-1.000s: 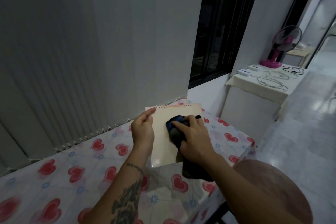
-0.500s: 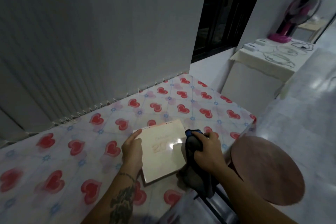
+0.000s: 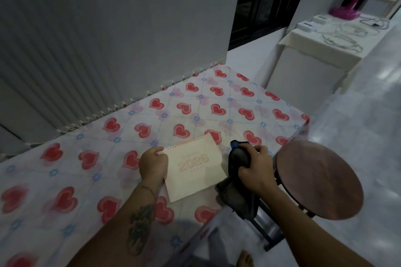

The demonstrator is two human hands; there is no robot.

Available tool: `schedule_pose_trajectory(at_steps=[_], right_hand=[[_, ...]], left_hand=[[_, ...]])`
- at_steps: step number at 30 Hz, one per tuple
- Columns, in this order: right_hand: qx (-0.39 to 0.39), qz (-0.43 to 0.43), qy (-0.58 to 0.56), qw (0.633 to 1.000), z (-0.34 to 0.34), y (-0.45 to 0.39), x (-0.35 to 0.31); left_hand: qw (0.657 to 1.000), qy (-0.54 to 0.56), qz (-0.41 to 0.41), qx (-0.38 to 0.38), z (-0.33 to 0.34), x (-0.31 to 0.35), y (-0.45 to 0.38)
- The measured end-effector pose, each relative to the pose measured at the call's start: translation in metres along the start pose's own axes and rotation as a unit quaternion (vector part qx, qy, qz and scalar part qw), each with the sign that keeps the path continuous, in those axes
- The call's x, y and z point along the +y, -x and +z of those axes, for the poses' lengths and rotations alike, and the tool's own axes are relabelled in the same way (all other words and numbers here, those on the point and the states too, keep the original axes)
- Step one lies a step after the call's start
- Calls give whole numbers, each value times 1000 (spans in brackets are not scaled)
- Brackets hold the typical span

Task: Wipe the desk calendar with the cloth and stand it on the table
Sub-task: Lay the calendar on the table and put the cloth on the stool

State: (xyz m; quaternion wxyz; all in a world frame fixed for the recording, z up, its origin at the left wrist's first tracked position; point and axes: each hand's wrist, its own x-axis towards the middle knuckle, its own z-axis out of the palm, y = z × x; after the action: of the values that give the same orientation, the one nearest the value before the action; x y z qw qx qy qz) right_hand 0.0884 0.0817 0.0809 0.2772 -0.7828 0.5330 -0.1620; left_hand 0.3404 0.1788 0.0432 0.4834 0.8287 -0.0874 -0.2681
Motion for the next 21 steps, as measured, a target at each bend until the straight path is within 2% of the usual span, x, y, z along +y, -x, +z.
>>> schedule_pose_trajectory(at_steps=[2, 4, 8, 12, 16, 18, 21], right_hand=[[7, 2, -10, 1000, -4, -1, 4], [18, 6, -14, 1000, -11, -2, 9], [53, 22, -38, 998, -33, -7, 29], [78, 41, -62, 994, -61, -12, 65], [85, 40, -54, 994, -97, -17, 113], [79, 25, -30, 996, -114, -20, 136], [78, 18, 20, 997, -140, -27, 169]], left_hand=[[998, -45, 43, 3, 5, 14, 9], [994, -55, 93, -31, 21, 32, 24], [966, -19, 183, -179, 78, 60, 70], [926, -29, 195, -321, 145, 70, 109], [880, -61, 194, -430, 212, 88, 143], [866, -71, 213, -446, 242, 96, 156], [869, -94, 225, -430, 285, 105, 176]])
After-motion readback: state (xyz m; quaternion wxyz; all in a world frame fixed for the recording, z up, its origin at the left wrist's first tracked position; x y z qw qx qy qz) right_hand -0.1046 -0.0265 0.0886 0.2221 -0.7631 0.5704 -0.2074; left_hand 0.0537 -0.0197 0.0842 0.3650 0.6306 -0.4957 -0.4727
